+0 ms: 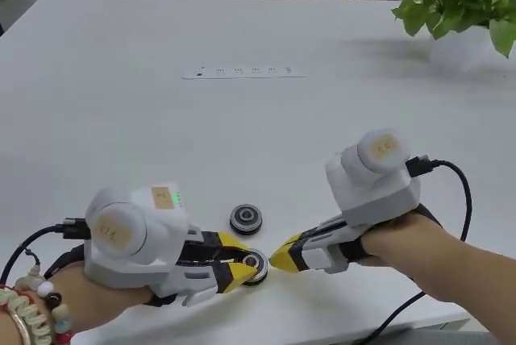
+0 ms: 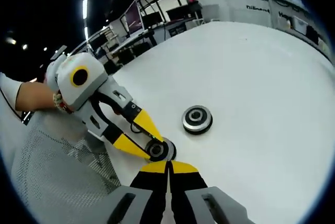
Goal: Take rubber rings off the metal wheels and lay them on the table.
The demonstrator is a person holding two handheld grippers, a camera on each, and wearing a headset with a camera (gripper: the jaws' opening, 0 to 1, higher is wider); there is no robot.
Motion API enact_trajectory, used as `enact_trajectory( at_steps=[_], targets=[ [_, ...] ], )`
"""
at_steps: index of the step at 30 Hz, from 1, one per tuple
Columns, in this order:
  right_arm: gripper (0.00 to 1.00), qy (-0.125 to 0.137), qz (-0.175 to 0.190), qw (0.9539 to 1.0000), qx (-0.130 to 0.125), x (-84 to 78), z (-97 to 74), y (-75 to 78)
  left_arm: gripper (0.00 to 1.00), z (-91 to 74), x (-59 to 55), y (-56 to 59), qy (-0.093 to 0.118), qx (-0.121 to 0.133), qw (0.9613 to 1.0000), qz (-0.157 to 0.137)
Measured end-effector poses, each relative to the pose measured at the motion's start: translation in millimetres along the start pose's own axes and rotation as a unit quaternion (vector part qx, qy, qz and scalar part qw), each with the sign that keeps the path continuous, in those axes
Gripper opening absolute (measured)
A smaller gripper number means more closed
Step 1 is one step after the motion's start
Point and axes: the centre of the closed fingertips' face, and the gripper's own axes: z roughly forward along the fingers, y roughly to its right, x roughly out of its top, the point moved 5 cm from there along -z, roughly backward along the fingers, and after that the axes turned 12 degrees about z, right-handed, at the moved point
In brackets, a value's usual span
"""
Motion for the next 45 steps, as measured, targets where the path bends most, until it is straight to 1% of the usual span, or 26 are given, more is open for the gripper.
enact_trajectory(
  at_steps=[1,2,4,5,6,7,8,9,12,13,14,15,18,22,24,25,26,27,28,29,30,33,38,41,43,45],
  targets=[
    [0.0,0.001,-0.042,0.9989,-0.019,-0.8,1.8,2.1,0.14,0.1,0.0,0.0,0.0,0.0,1.0,0.0],
    [0.0,-0.009,-0.066,0.9976,-0.015,-3.0,3.4,-0.2,0.14,0.0,0.0,0.1,0.001,0.0,1.0,0.0],
    [0.0,-0.023,-0.084,0.9961,-0.014,-7.4,8.1,-4.1,0.14,0.0,0.1,0.1,0.001,0.0,1.0,0.0],
    [0.0,-0.042,-0.102,0.9938,-0.016,-12.1,10.3,-4.2,0.14,0.0,0.0,0.1,0.001,0.0,1.0,0.0],
    [0.03,-0.047,-0.102,0.9936,-0.009,-14.8,12.3,-6.6,0.14,0.0,0.1,0.1,0.001,0.0,1.0,-0.001],
    [0.06,-0.058,-0.103,0.993,-0.007,-18.2,14.2,-7.9,0.14,-0.1,0.1,0.3,0.001,-0.001,1.0,0.0],
    [0.08,-0.031,-0.125,0.9916,0.011,-10.5,14.7,-13.1,0.14,0.0,0.1,0.2,0.002,0.0,1.0,0.0],
    [0.13,-0.04,-0.115,0.9926,0.0,-9.7,14.2,-12.7,0.14,0.2,0.1,0.3,0.002,0.0,1.0,-0.001],
    [0.22,-0.024,-0.126,0.9917,0.0,-7.2,17.2,-13.0,0.14,0.4,-0.1,0.5,0.003,0.0,1.0,-0.001],
    [0.23,-0.022,-0.129,0.9914,0.0,-7.7,18.1,-12.8,0.14,0.5,-0.2,0.5,0.003,0.0,1.0,-0.002],
    [0.23,-0.019,-0.131,0.9912,-0.001,-7.5,18.4,-12.7,0.14,0.4,-0.4,0.5,0.004,0.0,1.0,-0.003],
    [0.21,-0.02,-0.134,0.9908,-0.001,-7.5,18.7,-13.2,0.14,0.5,-0.5,0.5,0.004,0.0,1.0,-0.003],
    [0.21,-0.022,-0.144,0.9894,-0.002,-7.8,18.7,-13.4,0.14,0.3,-0.6,0.4,0.005,0.0,1.0,-0.004],
    [0.19,-0.026,-0.149,0.9885,-0.001,-7.9,16.8,-12.8,0.14,0.0,-0.6,0.3,0.006,0.001,1.0,-0.005],
    [0.17,-0.032,-0.153,0.9877,-0.001,-9.2,16.0,-12.0,0.14,0.1,-0.6,0.3,0.006,0.001,1.0,-0.005],
    [0.13,-0.042,-0.169,0.9847,-0.009,-10.9,14.2,-9.4,0.14,0.1,-0.6,0.3,0.006,0.001,1.0,-0.005],
    [0.11,-0.038,-0.161,0.9863,-0.004,-10.5,14.0,-10.1,0.14,0.0,-0.6,0.1,0.005,0.001,1.0,-0.005],
    [0.09,-0.04,-0.159,0.9864,-0.006,-11.2,14.1,-9.1,0.14,0.0,-0.6,0.1,0.005,0.001,1.0,-0.006],
    [0.02,-0.043,-0.163,0.9856,-0.011,-12.2,13.4,-8.0,0.14,-0.1,-0.6,0.1,0.005,0.001,1.0,-0.006],
    [0.01,-0.039,-0.171,0.9844,-0.014,-11.3,13.2,-6.6,0.14,-0.1,-0.6,0.0,0.005,0.001,1.0,-0.006],
    [0.01,-0.041,-0.161,0.9861,-0.012,-10.9,13.6,-6.8,0.14,-0.2,-0.6,0.1,0.005,0.002,1.0,-0.006],
    [0.01,-0.041,-0.164,0.9855,-0.013,-11.3,13.7,-6.9,0.14,-0.4,-0.4,0.1,0.005,0.002,1.0,-0.006],
    [0.0,-0.042,-0.158,0.9863,-0.02,-10.7,14.0,-6.3,0.14,-0.6,-0.3,0.2,0.005,0.002,1.0,-0.006],
    [0.0,-0.044,-0.114,0.9922,-0.024,-10.1,13.6,-4.2,0.14,-0.6,-0.2,0.2,0.004,0.003,1.0,-0.006],
    [0.0,-0.043,-0.103,0.9934,-0.025,-9.3,13.1,-2.2,0.14,-0.5,-0.2,0.2,0.004,0.003,1.0,-0.005],
    [0.0,-0.042,-0.079,0.9957,-0.024,-9.6,12.3,-2.2,0.14,-0.6,-0.3,0.0,0.004,0.003,1.0,-0.005]
  ],
)
